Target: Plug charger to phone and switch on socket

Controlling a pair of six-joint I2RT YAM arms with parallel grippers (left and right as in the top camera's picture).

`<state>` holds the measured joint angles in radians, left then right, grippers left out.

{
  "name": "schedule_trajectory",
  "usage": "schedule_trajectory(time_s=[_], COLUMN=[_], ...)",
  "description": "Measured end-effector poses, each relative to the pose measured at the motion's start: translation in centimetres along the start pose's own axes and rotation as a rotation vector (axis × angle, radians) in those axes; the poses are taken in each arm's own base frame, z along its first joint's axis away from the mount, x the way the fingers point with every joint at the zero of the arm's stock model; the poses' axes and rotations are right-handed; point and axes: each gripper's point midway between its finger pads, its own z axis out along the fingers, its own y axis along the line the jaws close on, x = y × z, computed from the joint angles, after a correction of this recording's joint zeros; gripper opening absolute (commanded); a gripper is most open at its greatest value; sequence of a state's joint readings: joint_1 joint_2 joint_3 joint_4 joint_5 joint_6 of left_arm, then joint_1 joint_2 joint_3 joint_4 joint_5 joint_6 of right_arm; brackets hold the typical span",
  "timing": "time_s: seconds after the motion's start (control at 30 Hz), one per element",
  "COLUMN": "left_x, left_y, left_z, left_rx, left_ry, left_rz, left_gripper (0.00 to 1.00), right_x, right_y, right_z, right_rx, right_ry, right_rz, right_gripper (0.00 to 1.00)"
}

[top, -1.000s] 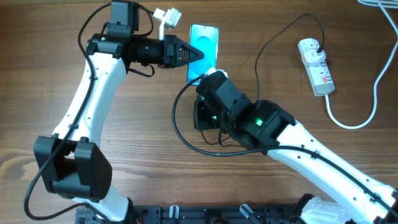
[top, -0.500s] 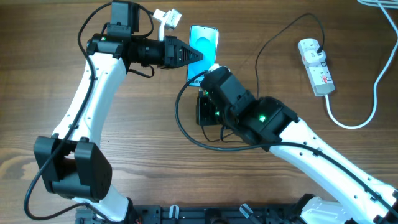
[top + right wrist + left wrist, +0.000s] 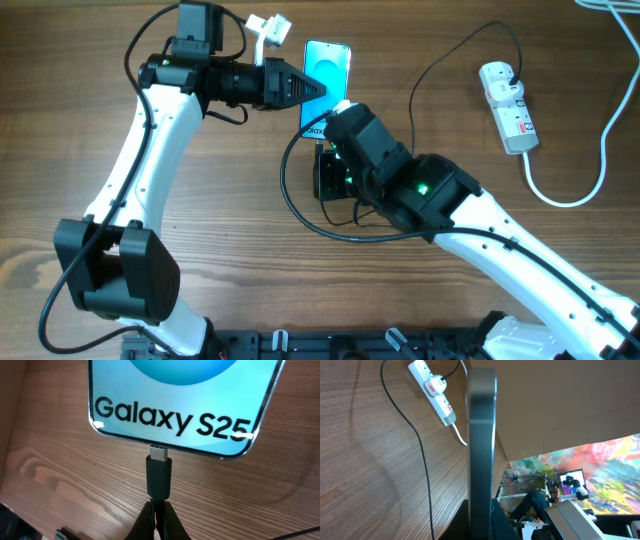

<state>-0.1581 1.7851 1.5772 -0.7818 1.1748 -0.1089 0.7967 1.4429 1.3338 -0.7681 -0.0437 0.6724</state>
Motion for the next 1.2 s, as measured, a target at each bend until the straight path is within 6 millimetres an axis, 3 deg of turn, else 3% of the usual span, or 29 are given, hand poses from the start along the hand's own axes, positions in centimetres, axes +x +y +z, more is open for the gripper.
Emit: schedule_trajectory(time_s=[1.2], left_x=[0.07], left_y=[-0.39], left_z=[0.0], left_rx=[0.023], left_ry=[0.004], left_rz=[0.0], left_gripper=[0.04], right_x=[0.02], right_y=[0.0], right_z=[0.0], right_rx=[0.0], right_ry=[0.001], right_rz=[-0.001], right_gripper=[0.04])
